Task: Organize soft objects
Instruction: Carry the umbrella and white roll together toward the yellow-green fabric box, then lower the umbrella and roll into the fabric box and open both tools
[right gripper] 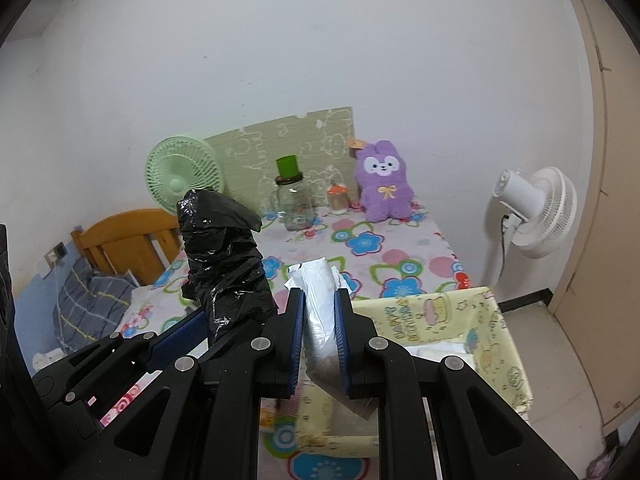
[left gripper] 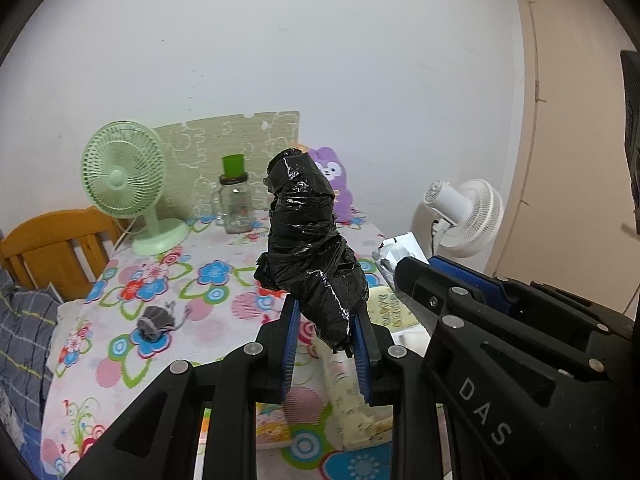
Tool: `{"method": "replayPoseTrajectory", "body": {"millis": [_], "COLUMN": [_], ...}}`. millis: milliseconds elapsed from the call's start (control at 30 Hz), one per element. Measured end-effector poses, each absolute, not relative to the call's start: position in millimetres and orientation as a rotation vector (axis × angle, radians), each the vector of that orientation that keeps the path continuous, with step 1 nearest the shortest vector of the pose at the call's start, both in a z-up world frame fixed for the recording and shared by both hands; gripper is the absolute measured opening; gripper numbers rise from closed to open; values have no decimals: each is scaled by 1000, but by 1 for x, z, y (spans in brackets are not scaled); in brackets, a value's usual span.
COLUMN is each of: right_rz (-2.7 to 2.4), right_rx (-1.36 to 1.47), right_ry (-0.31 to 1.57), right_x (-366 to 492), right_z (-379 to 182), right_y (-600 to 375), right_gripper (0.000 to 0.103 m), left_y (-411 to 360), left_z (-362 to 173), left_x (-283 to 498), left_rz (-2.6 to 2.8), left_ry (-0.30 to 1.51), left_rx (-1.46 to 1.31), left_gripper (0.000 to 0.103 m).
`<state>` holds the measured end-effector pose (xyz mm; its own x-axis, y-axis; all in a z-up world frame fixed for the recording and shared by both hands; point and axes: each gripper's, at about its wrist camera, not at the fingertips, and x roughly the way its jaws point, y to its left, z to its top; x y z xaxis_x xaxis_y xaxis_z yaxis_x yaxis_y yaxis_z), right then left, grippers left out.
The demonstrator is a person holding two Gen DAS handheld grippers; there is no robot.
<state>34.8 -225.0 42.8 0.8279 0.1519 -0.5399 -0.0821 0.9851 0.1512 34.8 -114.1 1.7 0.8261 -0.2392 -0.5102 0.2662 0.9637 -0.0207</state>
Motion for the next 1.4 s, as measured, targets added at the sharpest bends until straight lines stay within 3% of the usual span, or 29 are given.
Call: {"method": "replayPoseTrajectory", "body": {"millis": [1033,1200,1400], "right_rz": [-17,-23,-19], "right_rx": [172,183,190], "right_ry": [702,735,758], "right_x": [79,82,88], "right_z": [-20,-33,-44], "right_y": [-298,-301,-299], "right_gripper": [18,18,18], "left_y": [-190,-193,-193], "left_z": [-55,-66,-70], "left_x": [93,96,96], "left_rz": [-393,-379,-369], "left_ry": [697,726,743], "left_rx": [129,150,171], "left_gripper": [26,30,51]}}
